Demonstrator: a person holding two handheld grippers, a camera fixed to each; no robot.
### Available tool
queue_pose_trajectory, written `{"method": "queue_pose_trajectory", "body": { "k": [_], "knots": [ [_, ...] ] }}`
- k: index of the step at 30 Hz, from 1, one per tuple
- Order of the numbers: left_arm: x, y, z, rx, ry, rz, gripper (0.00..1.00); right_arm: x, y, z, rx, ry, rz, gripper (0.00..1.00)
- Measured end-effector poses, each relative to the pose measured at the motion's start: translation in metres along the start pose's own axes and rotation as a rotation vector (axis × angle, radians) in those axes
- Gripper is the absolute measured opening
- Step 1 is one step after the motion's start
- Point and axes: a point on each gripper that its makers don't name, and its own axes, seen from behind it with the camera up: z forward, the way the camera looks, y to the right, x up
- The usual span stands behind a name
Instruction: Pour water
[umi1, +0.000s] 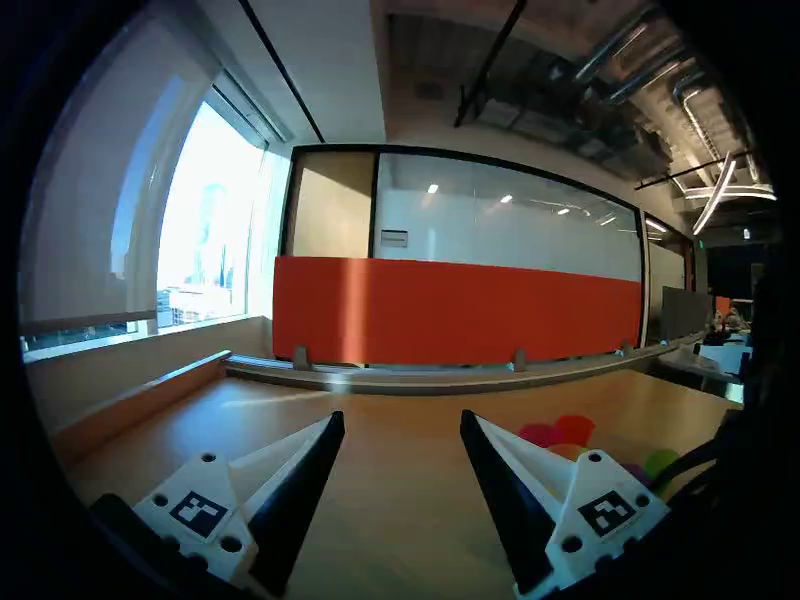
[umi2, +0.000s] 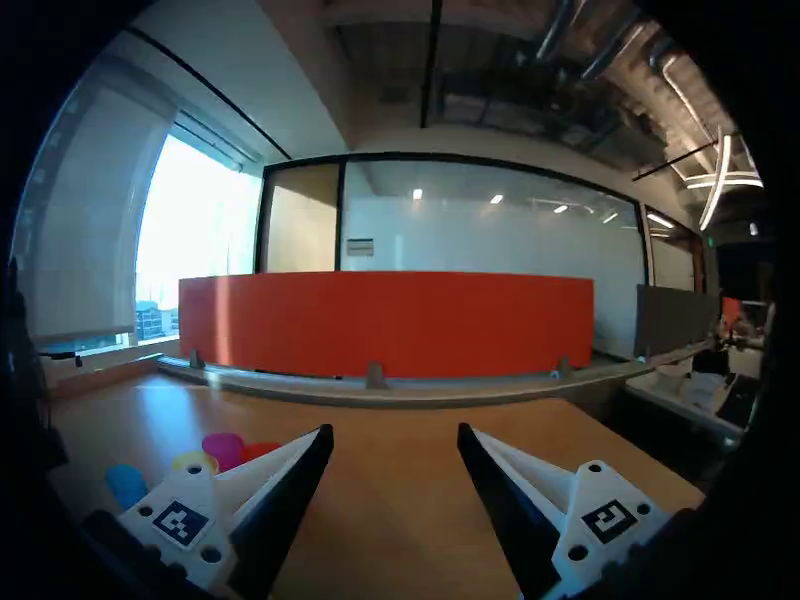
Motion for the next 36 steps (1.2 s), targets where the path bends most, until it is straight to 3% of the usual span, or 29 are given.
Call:
{"method": "queue_pose_trajectory", "body": {
  "k": [9, 14, 17, 23, 29, 36],
  "knots": [
    [0.006, -0.005, -0.001, 0.02, 0.021, -0.055, 0.85, 0.002, 0.004, -0.002, -0.061, 0.03, -0.008, 0.96],
    [0.003, -0.02, -0.001, 0.07, 0.041, -0.047, 0.86, 0.006, 0.002, -0.003, -0.077, 0.052, -0.023, 0.96],
    [0.0, -0.023, 0.0, 0.087, 0.05, -0.029, 0.85, 0.004, 0.003, -0.003, -0.083, 0.058, -0.025, 0.96],
    [-0.012, -0.023, 0.0, 0.116, 0.063, 0.009, 0.86, -0.006, 0.01, 0.0, -0.106, 0.035, -0.026, 0.96],
    [-0.028, -0.017, 0.001, 0.105, 0.061, 0.001, 0.86, -0.001, 0.012, 0.0, -0.115, 0.041, -0.029, 0.96],
    [-0.047, -0.024, 0.0, 0.11, 0.051, 0.0, 0.85, -0.003, 0.006, 0.003, -0.113, 0.033, -0.061, 0.96]
  ]
}}
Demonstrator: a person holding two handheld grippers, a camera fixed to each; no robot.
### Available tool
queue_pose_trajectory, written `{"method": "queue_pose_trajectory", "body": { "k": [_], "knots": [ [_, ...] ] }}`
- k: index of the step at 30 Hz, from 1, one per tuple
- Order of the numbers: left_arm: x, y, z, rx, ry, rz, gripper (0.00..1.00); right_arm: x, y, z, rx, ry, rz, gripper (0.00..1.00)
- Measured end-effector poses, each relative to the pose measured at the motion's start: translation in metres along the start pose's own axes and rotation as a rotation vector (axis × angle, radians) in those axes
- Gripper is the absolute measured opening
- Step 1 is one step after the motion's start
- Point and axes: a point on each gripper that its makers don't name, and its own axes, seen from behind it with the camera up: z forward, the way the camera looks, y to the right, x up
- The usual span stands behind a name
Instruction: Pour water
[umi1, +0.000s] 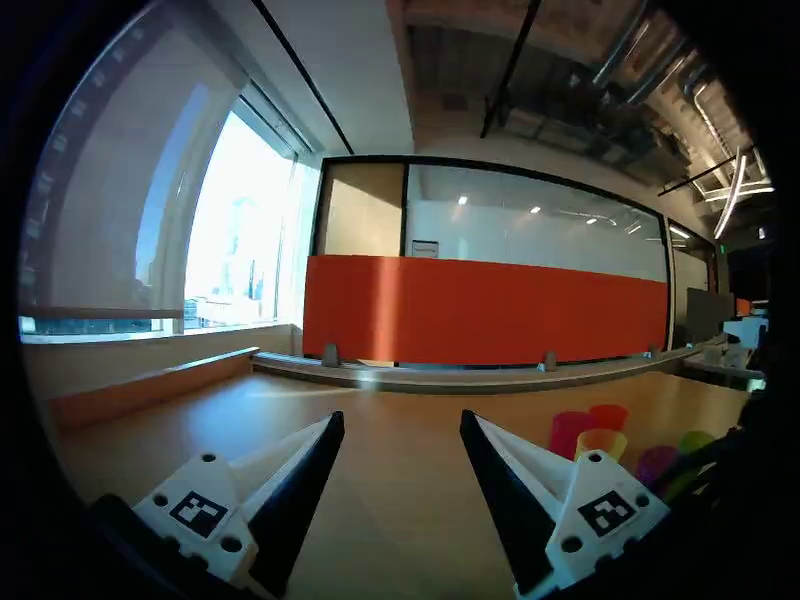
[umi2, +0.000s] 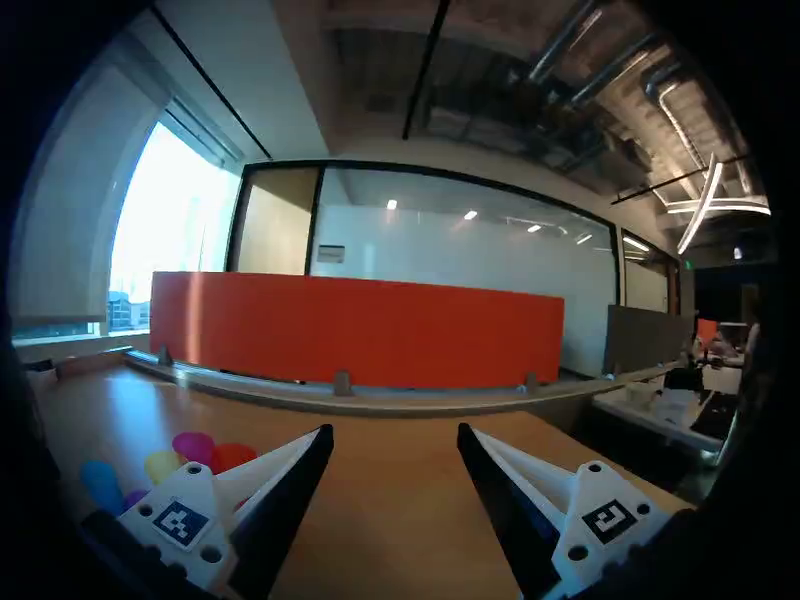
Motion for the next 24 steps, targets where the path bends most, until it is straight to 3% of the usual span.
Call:
{"method": "queue_pose_trajectory", "body": {
  "k": [14, 24],
  "knots": [
    [-0.017, 0.008, 0.001, -0.036, -0.016, 0.077, 0.86, -0.001, -0.009, 0.004, 0.013, -0.017, 0.006, 0.96],
    [-0.027, 0.006, 0.0, -0.041, -0.032, 0.057, 0.85, 0.0, -0.007, 0.005, 0.012, -0.021, -0.004, 0.96]
  ]
}}
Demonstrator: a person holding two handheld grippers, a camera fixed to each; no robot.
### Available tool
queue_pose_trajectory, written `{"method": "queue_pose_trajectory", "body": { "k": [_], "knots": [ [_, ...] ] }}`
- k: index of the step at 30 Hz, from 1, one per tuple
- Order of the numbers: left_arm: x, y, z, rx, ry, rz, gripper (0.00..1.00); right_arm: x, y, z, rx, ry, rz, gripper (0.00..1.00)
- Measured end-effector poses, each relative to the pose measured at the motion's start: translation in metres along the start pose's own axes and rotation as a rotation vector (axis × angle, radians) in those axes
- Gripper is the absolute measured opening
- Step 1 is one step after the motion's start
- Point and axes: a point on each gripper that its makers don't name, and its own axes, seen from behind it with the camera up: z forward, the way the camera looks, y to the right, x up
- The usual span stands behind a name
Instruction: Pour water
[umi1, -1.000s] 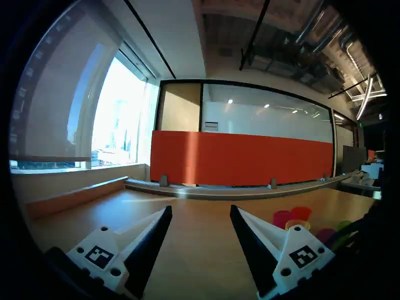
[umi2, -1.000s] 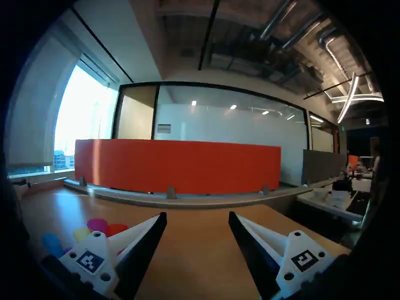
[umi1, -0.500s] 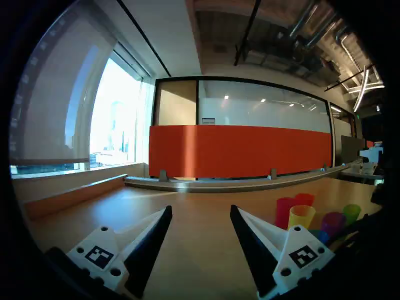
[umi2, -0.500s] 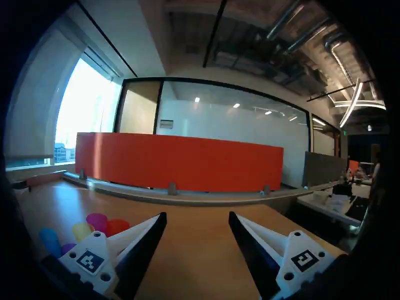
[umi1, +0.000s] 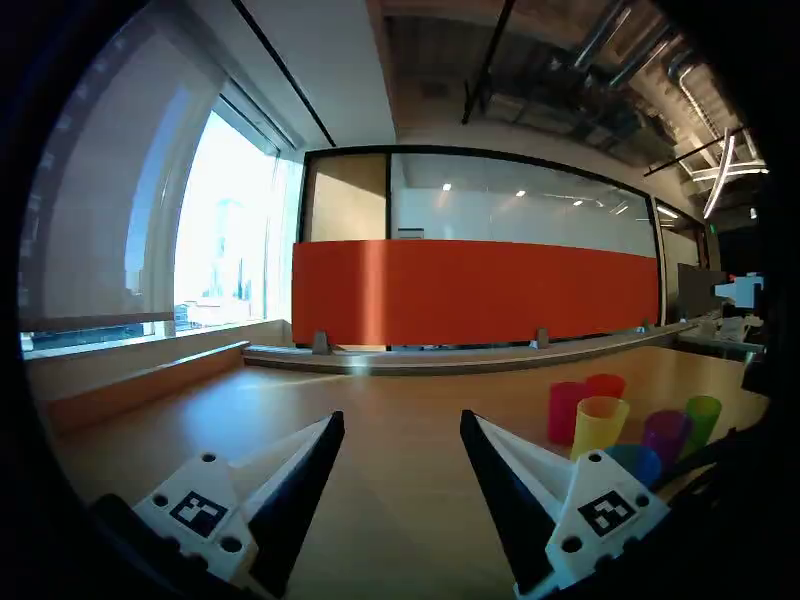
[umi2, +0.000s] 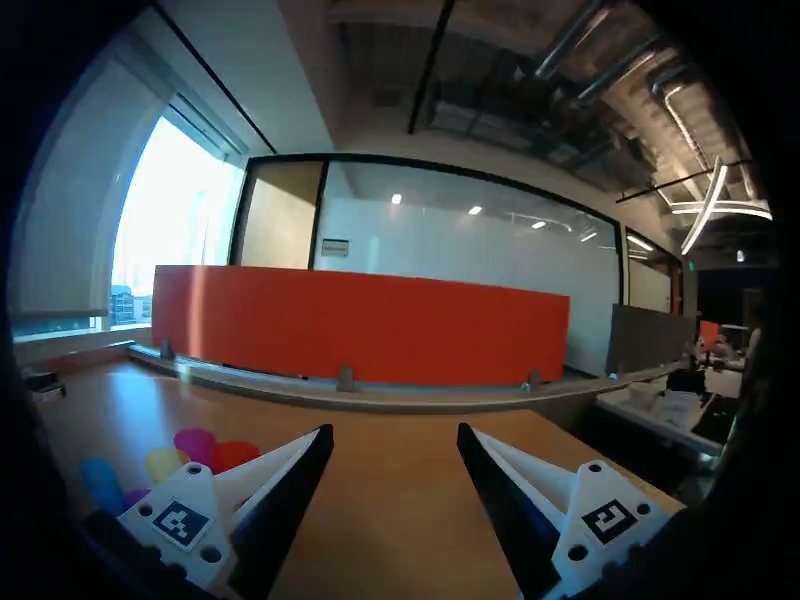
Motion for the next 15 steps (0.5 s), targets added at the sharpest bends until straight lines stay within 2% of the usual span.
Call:
{"method": "queue_pose_trajectory", "body": {
  "k": [15],
  "knots": [
    [-0.0042, 0.0018, 0.0022, -0.009, -0.015, 0.005, 0.85, 0.0072, -0.0011, -0.0017, 0.007, 0.014, -0.001, 0.96]
  ]
}}
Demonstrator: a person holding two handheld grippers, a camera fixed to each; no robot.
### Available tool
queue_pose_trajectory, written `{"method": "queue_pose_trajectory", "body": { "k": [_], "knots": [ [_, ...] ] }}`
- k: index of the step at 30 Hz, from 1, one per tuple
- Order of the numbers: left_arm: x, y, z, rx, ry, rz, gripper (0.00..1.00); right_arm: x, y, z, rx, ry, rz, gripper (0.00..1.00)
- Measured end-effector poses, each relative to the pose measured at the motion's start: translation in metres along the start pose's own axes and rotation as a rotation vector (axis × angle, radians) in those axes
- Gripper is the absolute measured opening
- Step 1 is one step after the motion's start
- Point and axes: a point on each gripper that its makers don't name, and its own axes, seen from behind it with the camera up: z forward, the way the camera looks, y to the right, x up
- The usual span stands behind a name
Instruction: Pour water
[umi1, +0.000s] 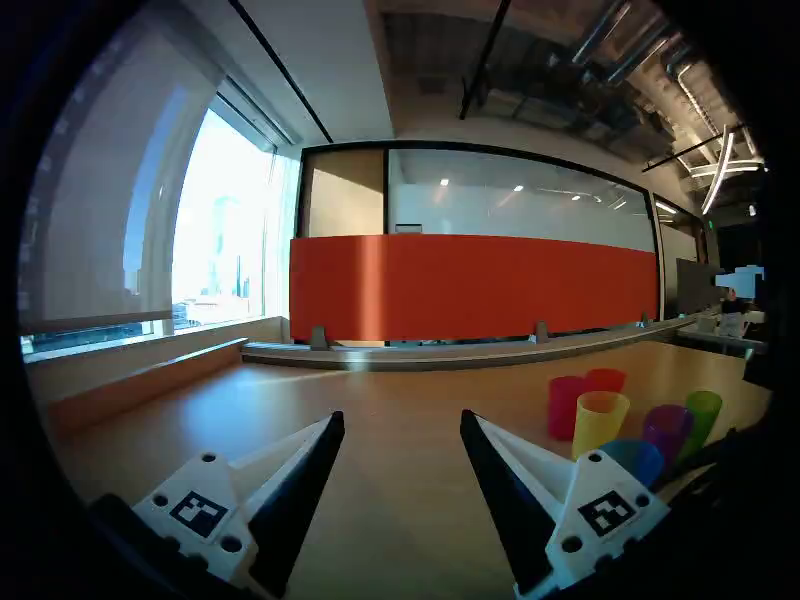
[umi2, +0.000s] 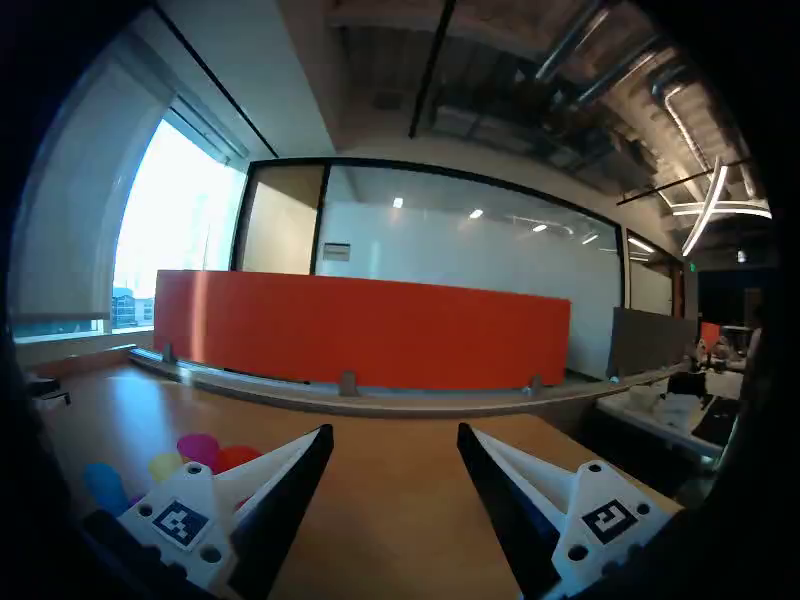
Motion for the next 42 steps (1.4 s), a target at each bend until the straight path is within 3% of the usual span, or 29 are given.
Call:
{"method": "queue_pose_trajectory", "body": {
  "k": [27, 42],
  "knots": [
    [-0.003, 0.003, 0.001, -0.007, -0.003, 0.002, 0.86, 0.013, -0.011, -0.008, 0.05, 0.069, -0.016, 0.96],
    [-0.002, 0.003, 0.0, -0.007, -0.004, 0.002, 0.86, -0.025, -0.009, -0.008, 0.078, 0.069, 0.062, 0.97]
  ]
}}
